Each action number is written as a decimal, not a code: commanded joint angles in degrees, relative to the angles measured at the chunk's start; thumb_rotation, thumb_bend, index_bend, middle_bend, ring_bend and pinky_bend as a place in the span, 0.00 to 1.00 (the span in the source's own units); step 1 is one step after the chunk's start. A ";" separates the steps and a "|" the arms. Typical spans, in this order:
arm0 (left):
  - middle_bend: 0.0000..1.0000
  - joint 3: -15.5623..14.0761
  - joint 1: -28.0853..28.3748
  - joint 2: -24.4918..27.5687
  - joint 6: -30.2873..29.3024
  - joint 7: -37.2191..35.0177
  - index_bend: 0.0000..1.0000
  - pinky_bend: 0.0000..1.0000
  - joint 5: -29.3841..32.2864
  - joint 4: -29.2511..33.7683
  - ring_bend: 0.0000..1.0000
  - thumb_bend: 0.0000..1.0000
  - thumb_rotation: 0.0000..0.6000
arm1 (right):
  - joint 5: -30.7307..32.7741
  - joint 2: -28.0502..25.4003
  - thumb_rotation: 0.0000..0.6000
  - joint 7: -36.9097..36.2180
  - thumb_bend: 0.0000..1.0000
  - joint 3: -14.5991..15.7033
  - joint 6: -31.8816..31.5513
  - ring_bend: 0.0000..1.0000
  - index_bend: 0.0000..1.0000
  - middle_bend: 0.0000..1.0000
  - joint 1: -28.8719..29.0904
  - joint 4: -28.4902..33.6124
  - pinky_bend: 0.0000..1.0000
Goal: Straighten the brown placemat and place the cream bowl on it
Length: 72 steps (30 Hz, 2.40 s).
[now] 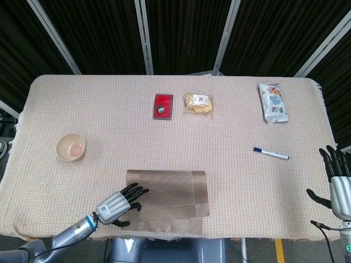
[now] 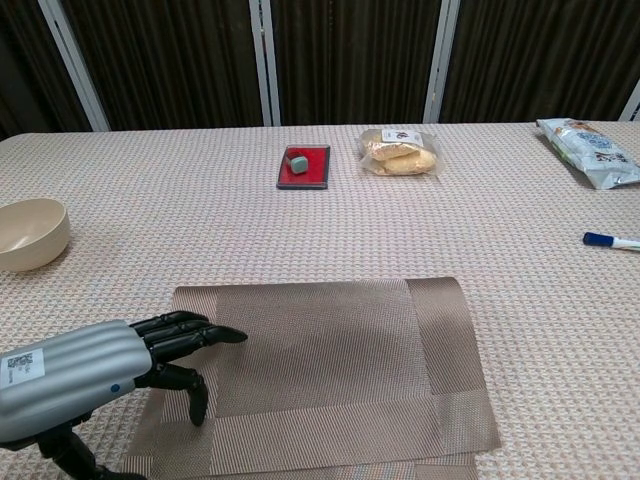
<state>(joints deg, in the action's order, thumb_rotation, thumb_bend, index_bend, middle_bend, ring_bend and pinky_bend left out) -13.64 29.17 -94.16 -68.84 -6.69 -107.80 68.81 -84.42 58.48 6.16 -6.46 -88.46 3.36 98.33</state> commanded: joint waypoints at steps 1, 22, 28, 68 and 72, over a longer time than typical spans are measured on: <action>0.00 -0.31 0.07 0.41 -0.08 0.31 0.41 0.00 -0.19 0.18 0.00 0.12 1.00 | 0.05 -0.05 1.00 -0.08 0.00 -0.04 -0.05 0.00 0.00 0.00 -0.03 0.02 0.00; 0.00 -0.19 0.45 0.02 0.12 0.88 0.41 0.00 0.55 0.41 0.00 0.20 1.00 | -0.09 -0.34 1.00 -0.71 0.00 -0.14 -0.29 0.00 0.00 0.00 -0.14 0.03 0.00; 0.00 -0.15 0.57 -0.25 0.56 1.24 0.42 0.00 0.89 0.53 0.00 0.31 1.00 | -0.10 -0.41 1.00 -0.88 0.00 -0.19 -0.36 0.00 0.00 0.00 -0.15 0.01 0.00; 0.00 -0.71 0.56 -1.56 1.25 1.31 0.55 0.00 1.73 -0.22 0.00 0.43 1.00 | -0.29 -0.58 1.00 -1.10 0.00 -0.16 -0.50 0.00 0.00 0.00 -0.26 0.24 0.00; 0.00 -0.66 0.59 -1.49 1.31 1.44 0.59 0.00 1.85 -0.06 0.00 0.46 1.00 | -0.34 -0.59 1.00 -1.11 0.00 -0.14 -0.51 0.00 0.00 0.00 -0.27 0.25 0.00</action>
<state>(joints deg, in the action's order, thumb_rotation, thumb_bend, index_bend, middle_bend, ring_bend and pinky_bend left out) -14.29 29.75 -95.66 -67.54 -5.26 -105.96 68.74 -84.76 57.89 5.06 -6.61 -88.97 3.09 98.58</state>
